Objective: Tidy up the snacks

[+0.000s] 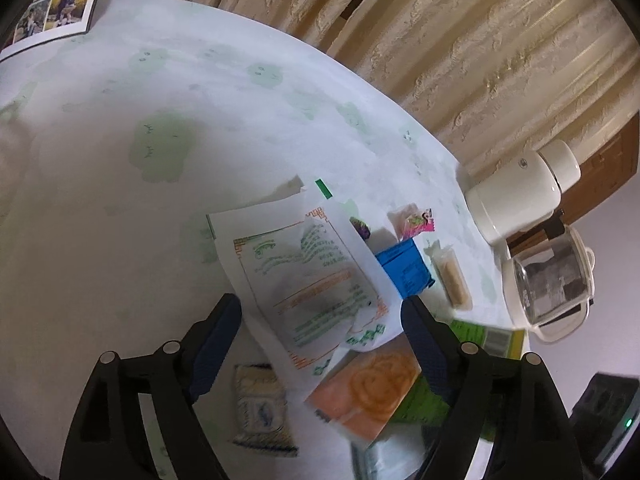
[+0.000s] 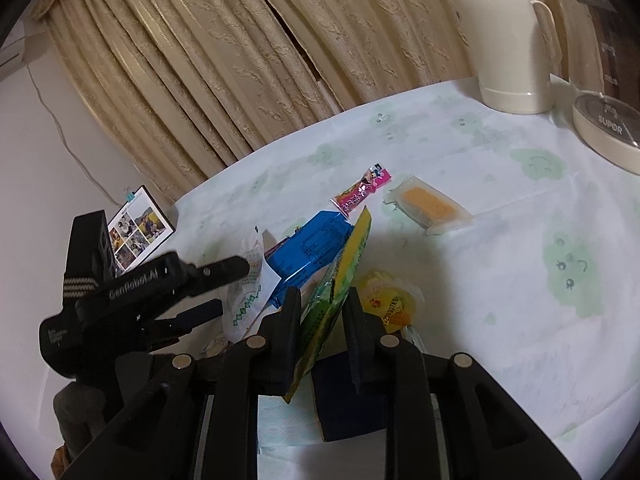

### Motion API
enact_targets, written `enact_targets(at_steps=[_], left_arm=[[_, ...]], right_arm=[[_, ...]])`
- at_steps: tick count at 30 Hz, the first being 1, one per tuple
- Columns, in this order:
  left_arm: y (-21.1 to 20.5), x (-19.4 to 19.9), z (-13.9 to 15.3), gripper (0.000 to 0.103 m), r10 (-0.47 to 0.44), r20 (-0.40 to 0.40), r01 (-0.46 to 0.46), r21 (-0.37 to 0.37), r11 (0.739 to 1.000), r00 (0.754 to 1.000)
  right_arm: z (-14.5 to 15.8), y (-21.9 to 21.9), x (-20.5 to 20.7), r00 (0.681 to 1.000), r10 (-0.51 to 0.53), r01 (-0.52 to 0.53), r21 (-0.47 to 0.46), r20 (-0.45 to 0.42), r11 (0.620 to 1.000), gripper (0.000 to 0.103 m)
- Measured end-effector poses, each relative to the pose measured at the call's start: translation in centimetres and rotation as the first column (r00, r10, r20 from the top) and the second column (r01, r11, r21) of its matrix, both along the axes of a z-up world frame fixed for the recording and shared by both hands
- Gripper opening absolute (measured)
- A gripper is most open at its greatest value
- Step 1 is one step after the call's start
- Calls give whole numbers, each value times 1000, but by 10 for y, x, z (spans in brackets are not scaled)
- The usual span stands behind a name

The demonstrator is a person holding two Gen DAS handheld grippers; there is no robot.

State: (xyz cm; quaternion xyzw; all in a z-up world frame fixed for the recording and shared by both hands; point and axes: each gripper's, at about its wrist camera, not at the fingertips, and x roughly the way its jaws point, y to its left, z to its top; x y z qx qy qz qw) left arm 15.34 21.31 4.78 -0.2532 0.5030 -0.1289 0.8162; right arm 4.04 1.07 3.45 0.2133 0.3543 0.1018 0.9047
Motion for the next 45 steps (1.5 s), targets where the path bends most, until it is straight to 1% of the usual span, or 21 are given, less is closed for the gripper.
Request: enact_targets(at_steps=[2,4,6,9,12,14,18,20,22,24,25,27,31,34,35,36,37,40,43,44,45], left_arm=[[-2,6,-1,81,11,-20,-11,-27,1000,1000],[-3,11,-3,84,23,-40,-25,-44,999,999],[-6,15,-2,89,26,-50,-28,-41,999,998],[-13,20,-1,90,35,-63,-36,-8,999,997],[-24,25,0,90,30,-62,-26,71,997,998],[-35,28,0,91,16,-56,-8,144,990,998],[-51,29,-3,91,-16,-15,20,271,962,1000],[-55,28,-5,91,-43,12,37,312,949,999],[-53,26,-5,86,-50,38,35,317,948,998],[-45,26,-3,58,-45,55,29,272,962,997],[-39,26,-3,55,-34,54,21,237,971,998],[-31,27,-3,46,-21,53,10,201,980,998],[-26,23,0,40,-23,72,9,192,981,997],[-28,17,11,25,-34,117,10,199,980,993],[-27,14,16,13,-42,138,15,190,982,990],[-26,12,21,7,-52,154,25,170,985,987],[-24,10,24,7,-56,159,30,159,987,986],[-21,7,30,7,-47,173,14,184,983,984],[-16,10,25,7,-30,149,3,176,984,988],[-13,12,22,8,-19,133,-5,173,985,991],[-12,14,18,13,-7,115,-12,162,987,993]], right_arm=[[-2,-1,0,1000,-6,6,10,-8,1000,22],[-3,-1,1,1000,-10,10,13,-15,1000,22],[-2,0,1,1000,-11,11,17,-14,1000,22],[-3,0,1,1000,-13,14,20,-18,1000,22],[-2,0,0,1000,-13,13,23,-19,1000,22],[-2,0,0,1000,-14,14,22,-20,1000,22],[-1,0,0,1000,-15,15,23,-22,1000,22],[-1,0,-1,1000,-15,16,24,-23,1000,22],[-1,0,-1,1000,-15,16,24,-22,1000,22],[-1,0,-1,1000,-15,16,22,-21,1000,22],[-1,0,-2,1000,-16,16,21,-20,1000,22],[-2,0,-2,1000,-16,17,20,-19,1000,22],[-2,0,-1,1000,-18,18,18,-18,1000,22],[-2,0,-1,1000,-19,20,18,-17,1000,22],[-2,0,-1,1000,-20,20,18,-16,1000,22],[-2,-1,-1,1000,-20,21,19,-15,1000,22],[-3,-1,0,1000,-21,21,19,-15,1000,22],[-3,-1,0,1000,-21,22,19,-15,1000,22],[-3,-1,0,1000,-21,22,20,-15,1000,22],[-3,-1,0,1000,-21,22,20,-15,1000,22],[-4,-2,0,1000,-22,22,21,-16,1000,22]])
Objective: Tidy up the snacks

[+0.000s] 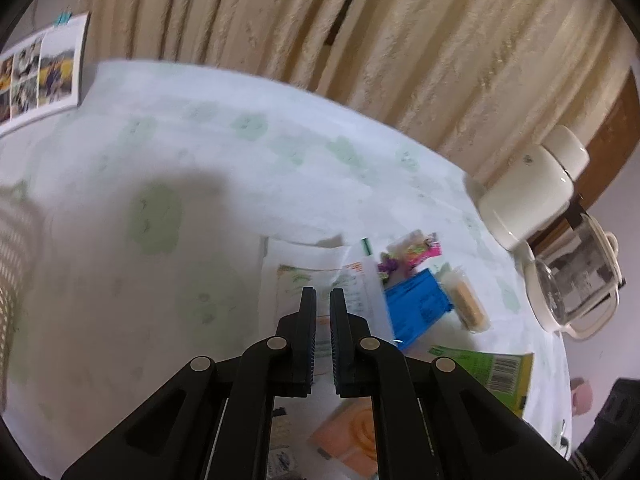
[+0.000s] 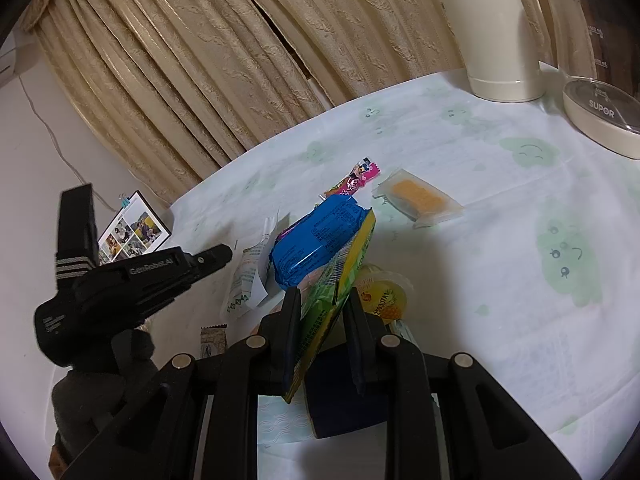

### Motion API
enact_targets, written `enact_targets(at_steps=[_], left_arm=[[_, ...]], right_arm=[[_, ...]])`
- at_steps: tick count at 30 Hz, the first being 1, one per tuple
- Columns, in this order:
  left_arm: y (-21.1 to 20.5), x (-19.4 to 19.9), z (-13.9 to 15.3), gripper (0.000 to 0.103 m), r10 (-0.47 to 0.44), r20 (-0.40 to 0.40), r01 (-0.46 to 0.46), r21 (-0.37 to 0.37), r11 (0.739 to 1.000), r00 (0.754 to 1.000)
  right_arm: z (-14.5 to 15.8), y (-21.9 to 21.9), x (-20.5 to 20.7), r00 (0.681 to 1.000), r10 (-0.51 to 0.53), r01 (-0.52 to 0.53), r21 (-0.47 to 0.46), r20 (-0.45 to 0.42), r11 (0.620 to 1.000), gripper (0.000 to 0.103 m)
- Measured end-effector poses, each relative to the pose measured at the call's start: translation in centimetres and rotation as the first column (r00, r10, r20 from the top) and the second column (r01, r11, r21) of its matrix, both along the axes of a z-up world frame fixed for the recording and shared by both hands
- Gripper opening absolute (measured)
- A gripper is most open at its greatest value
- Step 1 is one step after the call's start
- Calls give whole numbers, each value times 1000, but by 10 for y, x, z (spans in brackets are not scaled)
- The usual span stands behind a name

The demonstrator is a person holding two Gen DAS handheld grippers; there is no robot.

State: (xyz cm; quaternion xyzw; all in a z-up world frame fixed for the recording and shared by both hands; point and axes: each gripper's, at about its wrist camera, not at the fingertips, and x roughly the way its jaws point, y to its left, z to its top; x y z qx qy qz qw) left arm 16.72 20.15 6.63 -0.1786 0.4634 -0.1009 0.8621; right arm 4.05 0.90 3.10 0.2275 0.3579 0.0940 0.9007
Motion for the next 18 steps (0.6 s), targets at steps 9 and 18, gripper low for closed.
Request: enact_targets(at_steps=[9,18], left_arm=[[-9,5,-18,72,-17,-43,12,-107,994,999],[-41,5,-26,90,-96,-15,97,198,975,995]], right_arm=[[0,-1,0,1000,-2,2,3,-6,1000,22],[-1,-1,-1,1000,-4,5,10,-9,1000,23]])
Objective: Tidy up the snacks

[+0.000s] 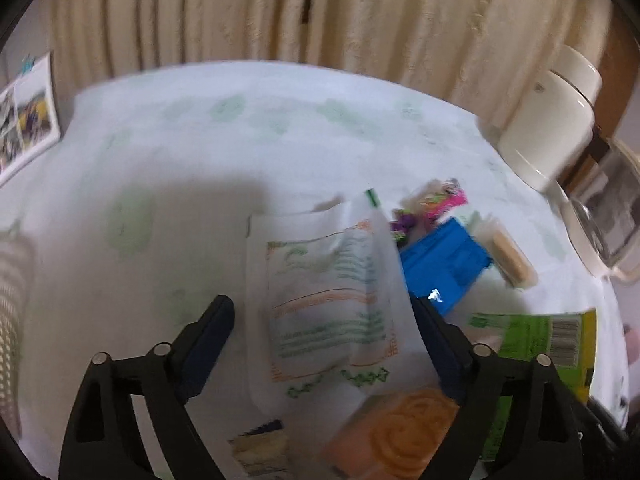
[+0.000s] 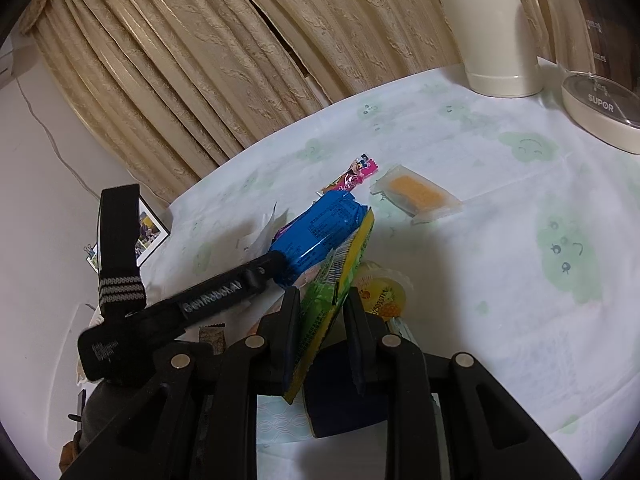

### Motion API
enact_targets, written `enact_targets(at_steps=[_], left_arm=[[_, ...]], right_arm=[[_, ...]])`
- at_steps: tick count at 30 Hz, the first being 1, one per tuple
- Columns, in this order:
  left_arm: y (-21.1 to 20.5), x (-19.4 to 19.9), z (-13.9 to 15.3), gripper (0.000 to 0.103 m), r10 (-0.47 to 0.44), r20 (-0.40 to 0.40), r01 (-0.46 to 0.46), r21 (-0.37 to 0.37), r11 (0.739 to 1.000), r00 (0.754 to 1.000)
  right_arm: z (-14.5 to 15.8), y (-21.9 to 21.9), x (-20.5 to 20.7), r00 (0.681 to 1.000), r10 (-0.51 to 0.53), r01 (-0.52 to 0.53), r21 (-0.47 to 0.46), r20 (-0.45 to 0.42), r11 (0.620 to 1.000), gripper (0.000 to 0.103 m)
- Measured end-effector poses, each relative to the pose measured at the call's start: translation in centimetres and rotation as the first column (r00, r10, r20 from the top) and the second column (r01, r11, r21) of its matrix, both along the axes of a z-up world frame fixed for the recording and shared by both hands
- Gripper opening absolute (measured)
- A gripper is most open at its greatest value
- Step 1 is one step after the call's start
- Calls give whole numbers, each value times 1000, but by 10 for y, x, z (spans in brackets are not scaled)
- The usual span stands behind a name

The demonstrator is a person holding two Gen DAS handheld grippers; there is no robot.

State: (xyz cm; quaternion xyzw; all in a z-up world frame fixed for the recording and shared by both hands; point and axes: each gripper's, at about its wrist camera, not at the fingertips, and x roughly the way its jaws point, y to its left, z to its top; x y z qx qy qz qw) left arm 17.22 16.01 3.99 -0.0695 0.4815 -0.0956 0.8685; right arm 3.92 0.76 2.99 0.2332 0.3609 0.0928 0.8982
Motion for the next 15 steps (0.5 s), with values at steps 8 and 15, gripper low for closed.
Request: enact_targets(at_steps=[8,15], left_arm=[[12,1,-2,82,-7,3,6,32,999,1000],[22,1,-1,56,20,40,-22,50,999,999]], right_arm=[[-1,-2,-1,1000,-5,5,9,-4,1000,24],[-4,0,0,1000,7,-7,11,-13,1000,26]])
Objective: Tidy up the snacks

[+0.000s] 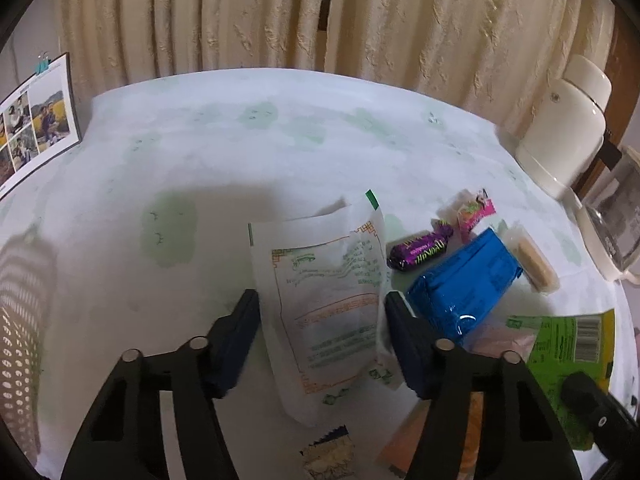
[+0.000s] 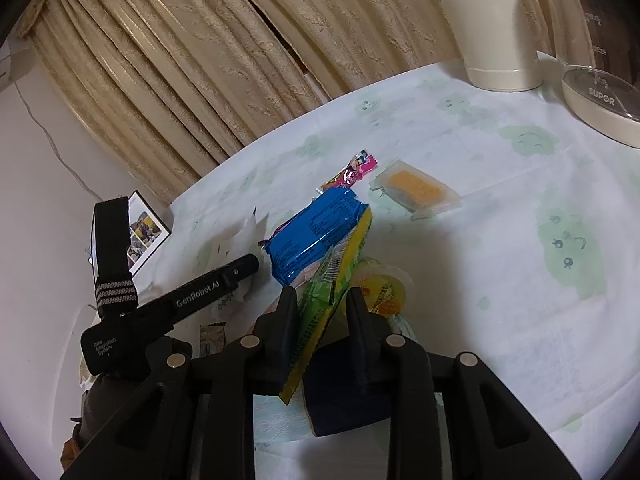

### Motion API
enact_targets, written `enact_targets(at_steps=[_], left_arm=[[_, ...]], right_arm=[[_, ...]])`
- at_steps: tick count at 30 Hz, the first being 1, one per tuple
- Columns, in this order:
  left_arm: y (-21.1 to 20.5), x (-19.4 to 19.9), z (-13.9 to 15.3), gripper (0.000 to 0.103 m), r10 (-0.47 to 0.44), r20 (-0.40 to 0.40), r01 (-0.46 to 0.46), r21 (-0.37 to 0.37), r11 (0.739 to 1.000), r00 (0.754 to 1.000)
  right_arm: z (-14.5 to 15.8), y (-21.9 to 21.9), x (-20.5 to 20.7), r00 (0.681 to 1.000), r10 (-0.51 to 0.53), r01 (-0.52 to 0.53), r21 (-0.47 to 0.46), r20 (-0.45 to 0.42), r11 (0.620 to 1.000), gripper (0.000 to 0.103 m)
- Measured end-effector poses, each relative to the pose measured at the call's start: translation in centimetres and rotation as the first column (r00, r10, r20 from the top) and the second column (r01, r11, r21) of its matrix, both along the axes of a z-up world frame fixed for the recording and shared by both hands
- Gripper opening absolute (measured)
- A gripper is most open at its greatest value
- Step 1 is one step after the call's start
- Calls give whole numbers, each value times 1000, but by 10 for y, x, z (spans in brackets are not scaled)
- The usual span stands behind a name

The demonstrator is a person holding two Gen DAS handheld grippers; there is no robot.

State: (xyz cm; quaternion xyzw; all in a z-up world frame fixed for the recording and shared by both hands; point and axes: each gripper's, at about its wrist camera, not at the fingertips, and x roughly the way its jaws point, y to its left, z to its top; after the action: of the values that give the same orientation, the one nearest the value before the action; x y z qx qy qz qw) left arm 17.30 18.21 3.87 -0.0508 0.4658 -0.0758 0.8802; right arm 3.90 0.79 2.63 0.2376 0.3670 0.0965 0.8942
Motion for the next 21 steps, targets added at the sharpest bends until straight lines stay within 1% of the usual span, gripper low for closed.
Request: enact_targets(at_steps=[1,3,6,9,15,19,21], left_arm=[[1,0,0,55,3,5,-3,-6,1000,1000],[3,0,1,48,7,6,-7,-31,1000,1000],[6,0,4,45,15,5,-15,-69,998,1000],[10,-3,13,44,33,39,-30,-77,997,999],[24,-12,40,44,79,112,-67,-101,993,991],[39,-23,59,44,128,167,-113,-99,989,978],[49,-28,69,44,158,194,-142,-95,985,968]], right_arm=[[0,1,0,1000,3,-3,-4,0,1000,27],[0,1,-1,1000,7,-7,-6,-1,1000,28],[-1,2,0,1000,15,-15,-5,-6,1000,32],[-3,6,1,1000,27,-27,-14,-10,1000,35],[-2,9,0,999,32,-32,-39,0,999,36],[-2,10,2,999,39,-38,-52,11,998,37],[-1,15,3,999,44,-42,-76,19,996,38]])
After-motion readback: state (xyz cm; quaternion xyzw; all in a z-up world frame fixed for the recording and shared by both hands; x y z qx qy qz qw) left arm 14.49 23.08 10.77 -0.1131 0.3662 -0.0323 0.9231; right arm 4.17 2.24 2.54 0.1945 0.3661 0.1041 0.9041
